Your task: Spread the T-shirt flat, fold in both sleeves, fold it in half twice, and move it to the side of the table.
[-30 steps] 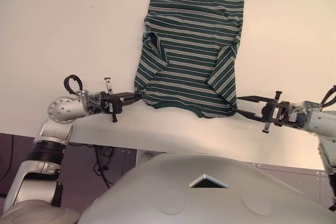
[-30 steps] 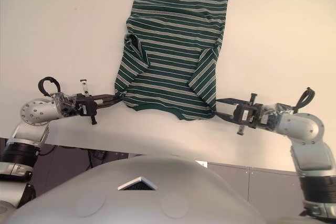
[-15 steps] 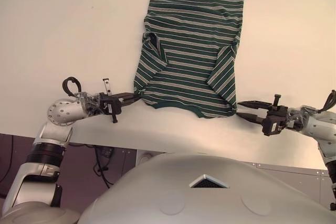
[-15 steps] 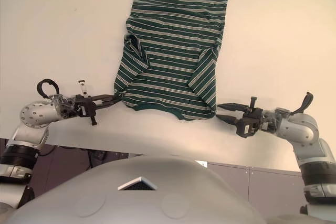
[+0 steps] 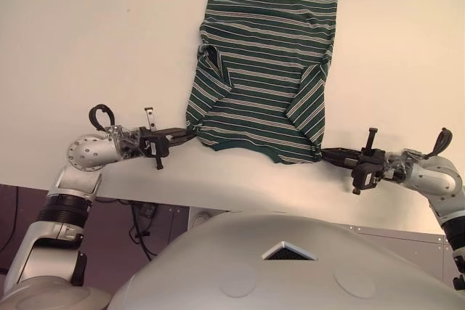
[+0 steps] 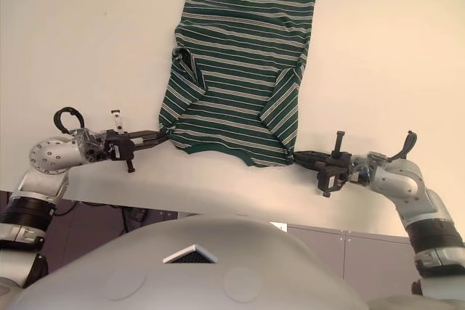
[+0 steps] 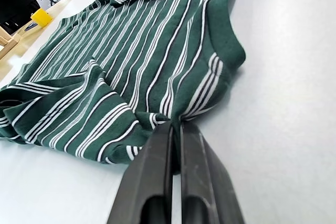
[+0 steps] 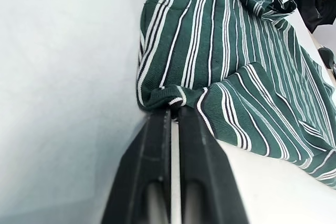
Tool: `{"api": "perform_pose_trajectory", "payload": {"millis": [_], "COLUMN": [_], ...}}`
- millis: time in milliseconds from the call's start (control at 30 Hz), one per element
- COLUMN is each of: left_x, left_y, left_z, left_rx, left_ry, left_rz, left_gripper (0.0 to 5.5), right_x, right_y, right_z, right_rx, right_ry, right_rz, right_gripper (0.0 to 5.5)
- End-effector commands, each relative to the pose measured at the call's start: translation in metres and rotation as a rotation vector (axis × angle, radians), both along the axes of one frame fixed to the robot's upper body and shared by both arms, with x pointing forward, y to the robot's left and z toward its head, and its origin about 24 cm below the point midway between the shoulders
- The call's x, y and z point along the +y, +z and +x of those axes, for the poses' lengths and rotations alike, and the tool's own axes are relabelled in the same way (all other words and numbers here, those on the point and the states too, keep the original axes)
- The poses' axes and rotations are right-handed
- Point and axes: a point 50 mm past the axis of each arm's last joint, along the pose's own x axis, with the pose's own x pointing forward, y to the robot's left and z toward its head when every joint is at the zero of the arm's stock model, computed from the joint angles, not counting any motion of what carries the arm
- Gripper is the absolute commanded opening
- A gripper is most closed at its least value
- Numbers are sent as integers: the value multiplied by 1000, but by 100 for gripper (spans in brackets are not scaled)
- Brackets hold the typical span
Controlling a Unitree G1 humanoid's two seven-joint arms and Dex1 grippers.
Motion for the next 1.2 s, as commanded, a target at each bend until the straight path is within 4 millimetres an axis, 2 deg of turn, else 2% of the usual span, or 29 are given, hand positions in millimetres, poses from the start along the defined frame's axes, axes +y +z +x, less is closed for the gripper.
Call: {"api": "perform_pose_trajectory", "payload": {"millis": [33, 100, 167, 200, 267, 333, 433, 533, 633, 667, 700, 733, 767, 900, 1000, 1100, 1200], "left_x": [1, 2, 4, 1, -6, -10, -15, -20, -19, -12, -18, -29, -36, -35, -38, -43, -34], "left_y": [-12, -14, -25, -35, -43, -42, -38, -34, -30, 38, 97, 137, 158, 179, 188, 171, 131], "left_z": [-3, -2, -6, -15, -31, -36, -35, -34, -28, 11, 26, 26, 23, 23, 27, 49, 72], "left_rx": [65, 104, 298, 524, 849, 949, 982, 1000, 946, 816, 769, 760, 758, 743, 745, 732, 784], "left_ry": [0, 21, 73, 35, -97, -197, -229, -233, -155, -86, -113, -168, -193, -181, -157, -60, 97], "left_rz": [41, 30, -21, -63, -127, -143, -225, -332, -495, -611, -643, -599, -543, -383, -315, -307, -242], "left_gripper": [0, 0, 0, 0, 0, 0, 0, 0, 0, 0, 0, 0, 0, 0, 0, 0, 0], "right_x": [1, 2, -2, -14, -18, -15, -8, -7, -16, -19, -22, -25, -26, -24, -23, -17, -9], "right_y": [-6, -4, 6, 24, 57, 81, 102, 113, 120, 122, 122, 120, 118, 111, 106, 96, 86], "right_z": [-3, -2, -2, -1, -6, -9, -8, -9, 4, 12, 18, 20, 21, 15, 18, 37, 57], "right_rx": [48, 123, 314, 545, 933, 1142, 1260, 1293, 1223, 1176, 1148, 1133, 1127, 1111, 1062, 972, 908], "right_ry": [12, -24, -107, -190, -213, -148, -86, -89, -171, -211, -242, -261, -274, -304, -353, -438, -546], "right_rz": [-28, -5, 27, 50, 123, 180, 245, 268, 334, 378, 408, 418, 420, 444, 530, 643, 735], "right_gripper": [3, 3, 3, 3, 3, 3, 3, 3, 3, 3, 3, 3, 3, 3, 3, 3, 3]}}
